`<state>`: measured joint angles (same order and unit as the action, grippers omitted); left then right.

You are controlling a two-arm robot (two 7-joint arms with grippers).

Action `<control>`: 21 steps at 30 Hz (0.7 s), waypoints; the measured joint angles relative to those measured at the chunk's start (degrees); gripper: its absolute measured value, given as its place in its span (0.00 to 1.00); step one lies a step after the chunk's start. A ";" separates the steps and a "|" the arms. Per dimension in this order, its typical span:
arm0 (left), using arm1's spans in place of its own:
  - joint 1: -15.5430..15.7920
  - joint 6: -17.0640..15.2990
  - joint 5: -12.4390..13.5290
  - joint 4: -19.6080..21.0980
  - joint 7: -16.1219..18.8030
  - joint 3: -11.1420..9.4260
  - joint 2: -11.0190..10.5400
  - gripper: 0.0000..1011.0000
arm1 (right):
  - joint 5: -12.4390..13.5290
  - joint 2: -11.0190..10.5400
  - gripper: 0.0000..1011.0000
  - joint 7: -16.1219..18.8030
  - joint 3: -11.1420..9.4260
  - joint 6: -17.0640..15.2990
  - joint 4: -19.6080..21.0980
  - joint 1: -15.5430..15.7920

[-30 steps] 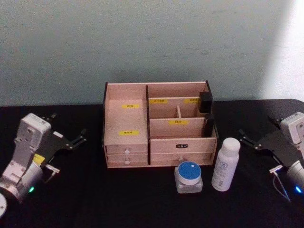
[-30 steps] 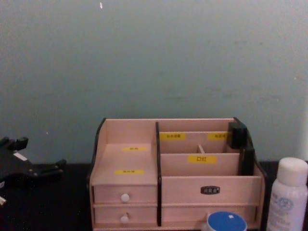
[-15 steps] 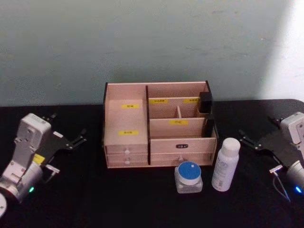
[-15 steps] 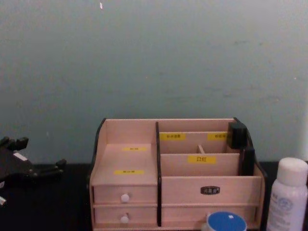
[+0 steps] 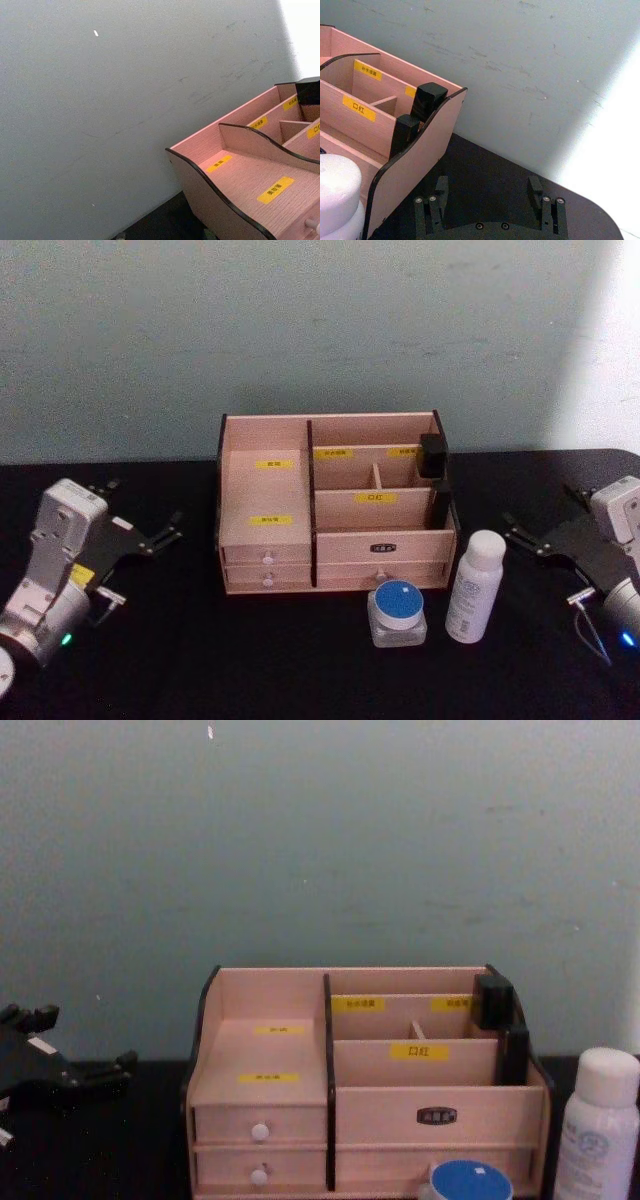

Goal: Pick up the facial cleanser and watermelon frost from the table and place them into the tiered storage box.

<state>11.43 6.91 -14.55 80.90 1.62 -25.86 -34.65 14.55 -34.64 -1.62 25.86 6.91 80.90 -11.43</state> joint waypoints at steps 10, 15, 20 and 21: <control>0.00 0.00 0.00 0.00 0.00 0.00 0.00 0.99 | -0.04 0.10 0.99 0.11 -0.20 0.00 0.00 0.02; 0.00 0.00 0.00 0.00 0.00 0.00 0.00 0.99 | -0.03 0.07 0.99 1.24 -1.21 -0.52 0.62 0.83; 0.00 0.00 0.00 0.00 0.00 0.00 0.00 0.99 | 1.11 -0.88 0.99 2.74 -2.38 -2.33 2.46 2.56; 0.00 0.00 0.00 0.00 0.00 0.00 0.00 0.99 | 1.35 -1.13 0.99 3.06 -2.60 -2.68 2.87 2.92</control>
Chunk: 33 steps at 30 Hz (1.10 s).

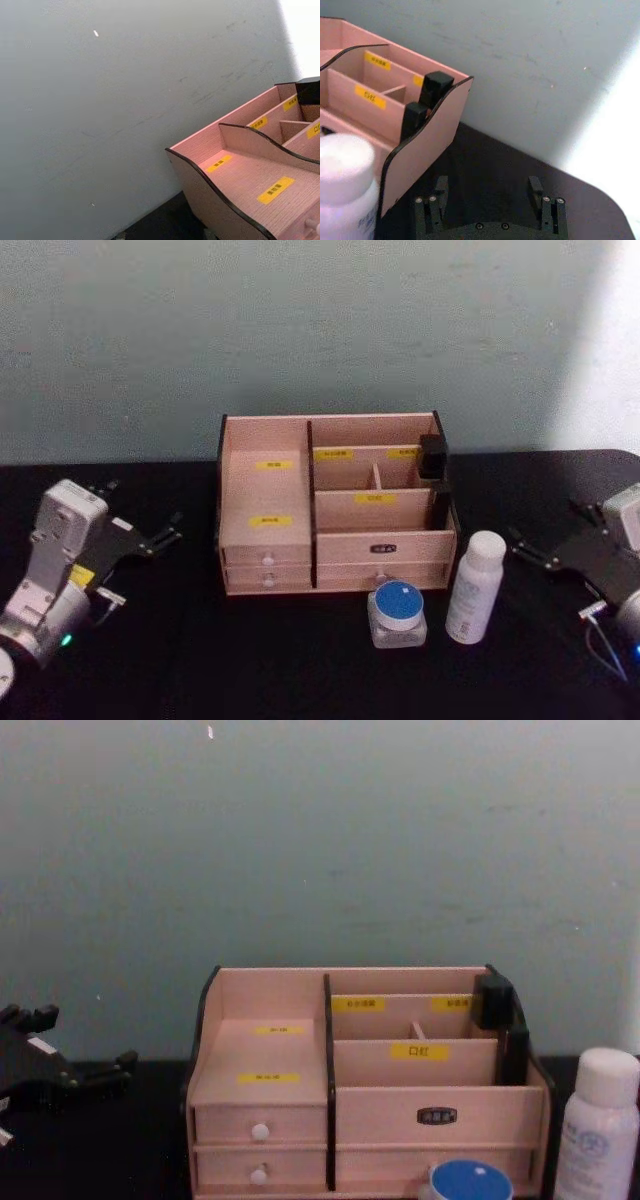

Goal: Pick up the facial cleanser and watermelon frost from the table and place them into the tiered storage box.

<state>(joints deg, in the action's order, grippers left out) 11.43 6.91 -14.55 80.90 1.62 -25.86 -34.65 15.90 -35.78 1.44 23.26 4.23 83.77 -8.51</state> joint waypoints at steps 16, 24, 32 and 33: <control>0.00 0.00 0.00 0.00 0.00 0.00 0.00 0.99 | 5.57 -7.51 0.99 7.98 -5.03 -7.78 10.88 9.13; 0.00 0.00 0.00 0.00 0.00 0.00 0.00 0.99 | 8.81 -10.18 0.99 13.51 -6.82 -11.51 14.63 12.09; 0.00 0.00 0.00 0.00 0.00 0.00 0.00 0.99 | 11.40 -9.57 0.99 17.68 -7.62 -13.60 15.72 12.19; 0.00 0.00 0.00 0.00 0.00 0.00 0.00 0.99 | 11.53 -9.24 0.99 18.39 -7.62 -13.86 15.78 11.95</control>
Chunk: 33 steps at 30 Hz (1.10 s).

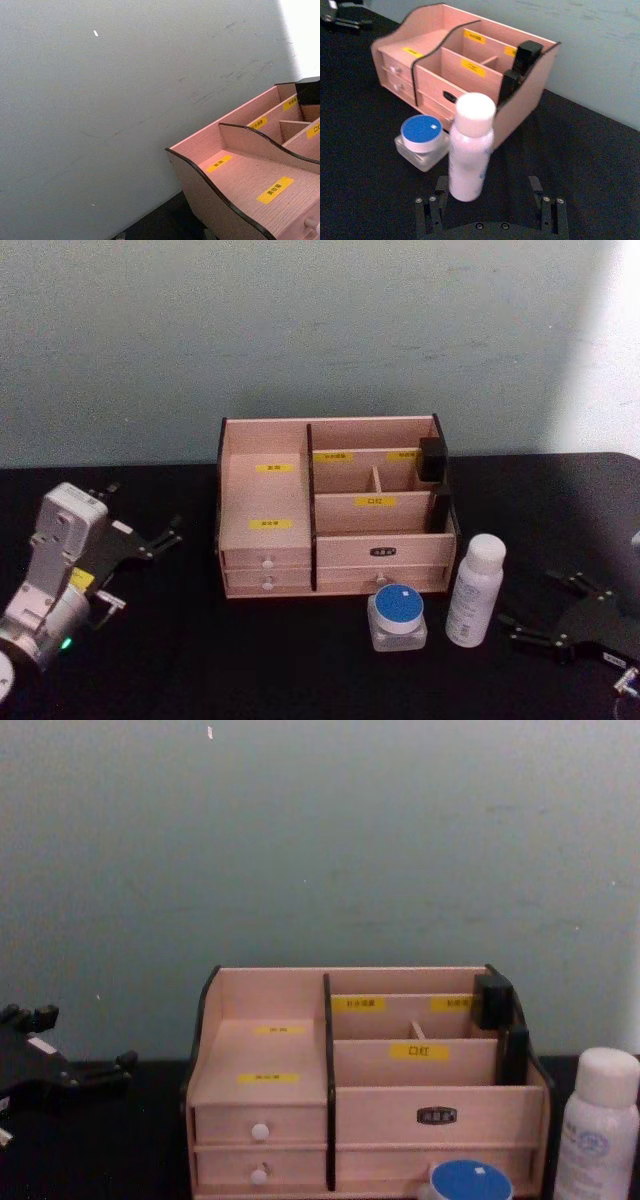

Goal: Pick up the facial cleanser and watermelon frost from the table and place them into the tiered storage box.

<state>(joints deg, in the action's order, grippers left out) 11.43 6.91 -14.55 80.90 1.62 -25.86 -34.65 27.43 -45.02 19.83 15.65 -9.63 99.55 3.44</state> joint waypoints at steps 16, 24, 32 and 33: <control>0.00 0.00 0.00 0.00 0.00 0.00 0.00 0.99 | -0.44 3.94 0.99 3.84 1.17 -3.18 -1.72 -3.50; 0.00 0.00 0.00 0.00 0.00 0.00 0.00 0.99 | -1.66 5.81 0.99 3.91 2.22 -4.70 -3.63 -5.79; 0.00 0.00 0.00 0.00 0.00 0.00 0.00 0.99 | -2.78 7.61 0.99 4.34 3.56 -5.88 -5.93 -8.24; 0.00 0.00 0.00 0.00 0.00 0.00 0.00 0.99 | -2.78 7.61 0.99 4.34 3.56 -5.88 -5.93 -8.24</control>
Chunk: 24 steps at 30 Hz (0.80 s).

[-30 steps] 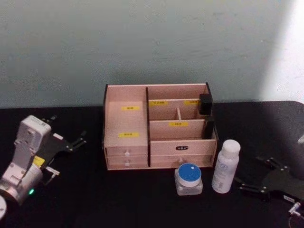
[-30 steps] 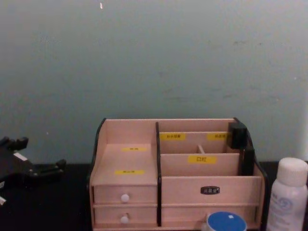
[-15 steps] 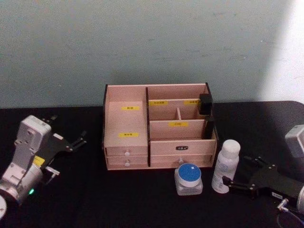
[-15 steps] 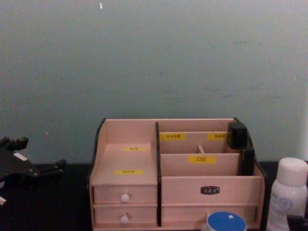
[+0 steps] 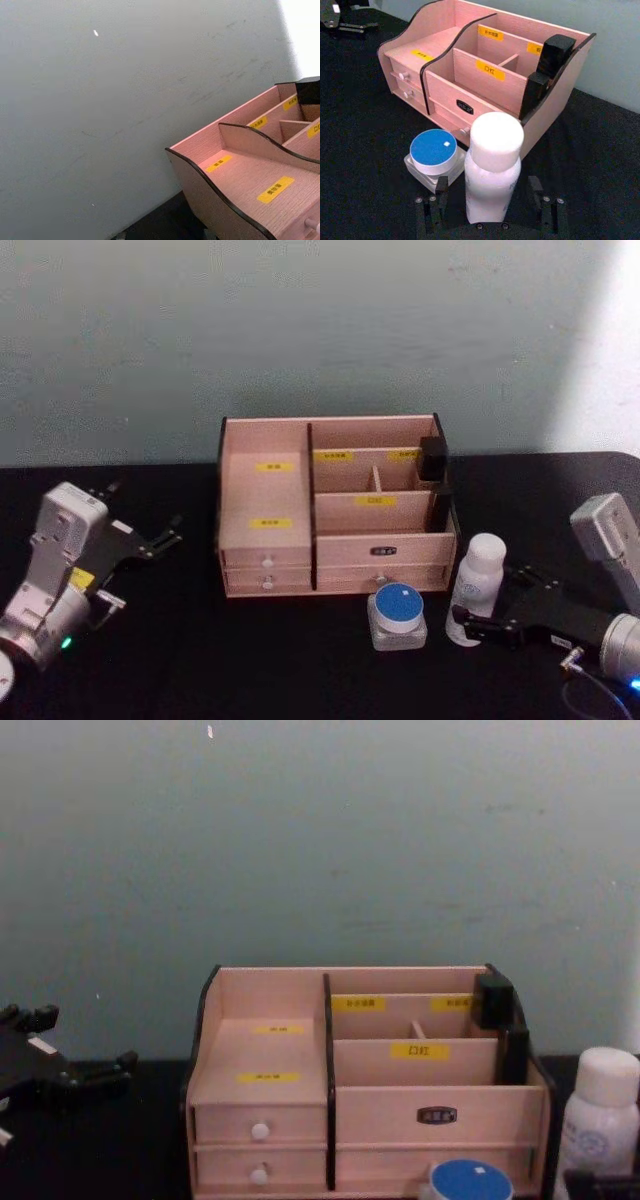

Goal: Pick up the facial cleanser and watermelon frost from the table and place them into the tiered storage box.

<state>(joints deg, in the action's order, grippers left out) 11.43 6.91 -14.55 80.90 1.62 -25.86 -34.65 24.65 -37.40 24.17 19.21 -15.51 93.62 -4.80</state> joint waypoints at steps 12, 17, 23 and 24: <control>0.00 0.00 0.00 0.00 0.00 0.00 0.00 0.99 | -0.90 1.62 0.99 0.21 0.80 -0.45 -1.64 -1.72; 0.00 0.00 0.00 0.00 0.00 0.00 0.00 0.99 | -1.41 1.91 0.99 0.04 1.05 -0.47 -1.78 -2.07; 0.00 0.00 0.00 0.00 0.00 0.00 0.00 0.99 | -1.39 1.84 0.99 0.03 1.00 -0.47 -1.76 -2.02; 0.00 0.00 0.00 0.00 0.00 0.00 0.00 0.99 | -1.38 1.83 0.99 0.04 0.99 -0.47 -1.75 -2.01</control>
<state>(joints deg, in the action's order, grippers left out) 11.43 6.91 -14.55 80.90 1.62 -25.86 -34.65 23.28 -35.57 24.20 20.20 -15.97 91.87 -6.80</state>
